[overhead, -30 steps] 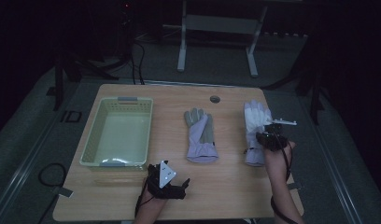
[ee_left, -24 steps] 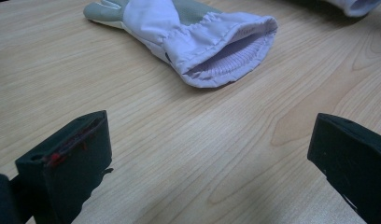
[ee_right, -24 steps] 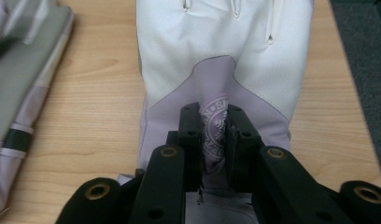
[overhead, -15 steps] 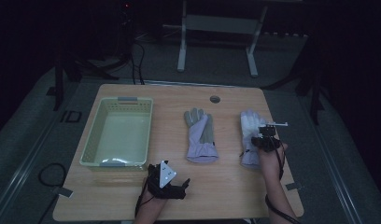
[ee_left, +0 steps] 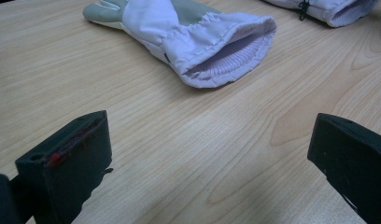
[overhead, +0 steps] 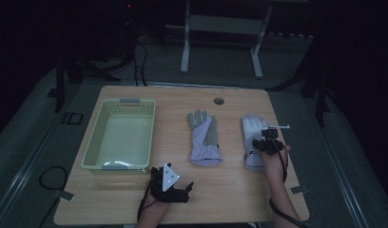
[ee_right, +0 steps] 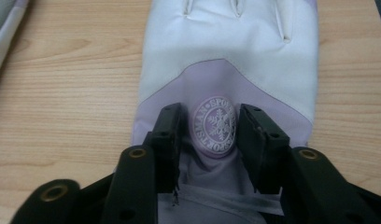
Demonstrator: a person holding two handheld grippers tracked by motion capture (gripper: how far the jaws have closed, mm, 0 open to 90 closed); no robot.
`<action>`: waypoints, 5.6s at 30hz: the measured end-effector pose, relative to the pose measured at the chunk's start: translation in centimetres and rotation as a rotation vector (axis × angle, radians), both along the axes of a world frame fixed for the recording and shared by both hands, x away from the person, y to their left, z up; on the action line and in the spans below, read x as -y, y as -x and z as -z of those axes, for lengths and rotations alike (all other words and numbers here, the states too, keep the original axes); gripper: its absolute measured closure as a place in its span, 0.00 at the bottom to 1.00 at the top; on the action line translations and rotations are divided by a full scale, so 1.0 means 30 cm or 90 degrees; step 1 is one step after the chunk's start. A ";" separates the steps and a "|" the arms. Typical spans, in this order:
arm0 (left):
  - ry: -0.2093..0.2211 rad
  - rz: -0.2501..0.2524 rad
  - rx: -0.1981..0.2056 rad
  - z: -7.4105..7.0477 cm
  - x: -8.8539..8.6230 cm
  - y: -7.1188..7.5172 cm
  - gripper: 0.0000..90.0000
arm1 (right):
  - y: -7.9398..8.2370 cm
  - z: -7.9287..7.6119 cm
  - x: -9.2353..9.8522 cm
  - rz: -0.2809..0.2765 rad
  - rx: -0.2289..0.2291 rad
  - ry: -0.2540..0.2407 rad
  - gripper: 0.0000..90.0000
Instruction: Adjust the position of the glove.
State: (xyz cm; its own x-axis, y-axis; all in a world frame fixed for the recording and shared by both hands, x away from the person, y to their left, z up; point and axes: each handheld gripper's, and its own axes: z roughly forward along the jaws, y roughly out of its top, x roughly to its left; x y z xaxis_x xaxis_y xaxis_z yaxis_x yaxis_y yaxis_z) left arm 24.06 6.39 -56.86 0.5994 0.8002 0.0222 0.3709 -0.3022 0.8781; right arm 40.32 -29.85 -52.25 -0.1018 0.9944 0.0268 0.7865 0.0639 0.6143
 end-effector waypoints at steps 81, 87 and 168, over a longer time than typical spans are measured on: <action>-0.006 0.004 0.000 0.000 0.003 0.000 0.00 | 0.033 -0.181 0.087 -0.128 0.070 -0.004 0.92; -0.006 0.004 0.000 0.000 0.003 0.000 0.00 | 0.032 -0.260 0.040 -0.121 0.087 -0.009 0.92; 0.011 0.033 -0.012 -0.001 -0.005 -0.002 0.00 | 0.041 -0.175 -0.537 -0.326 0.075 -0.002 0.15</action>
State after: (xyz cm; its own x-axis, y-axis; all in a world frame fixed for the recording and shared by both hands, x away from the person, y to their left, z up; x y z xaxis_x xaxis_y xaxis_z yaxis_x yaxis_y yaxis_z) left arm 24.13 6.55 -56.84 0.6399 0.7685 -0.0031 0.3716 -0.3058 0.8766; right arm 39.09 -13.75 -47.01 -0.5779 0.8161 -0.0110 0.5803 0.4203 0.6976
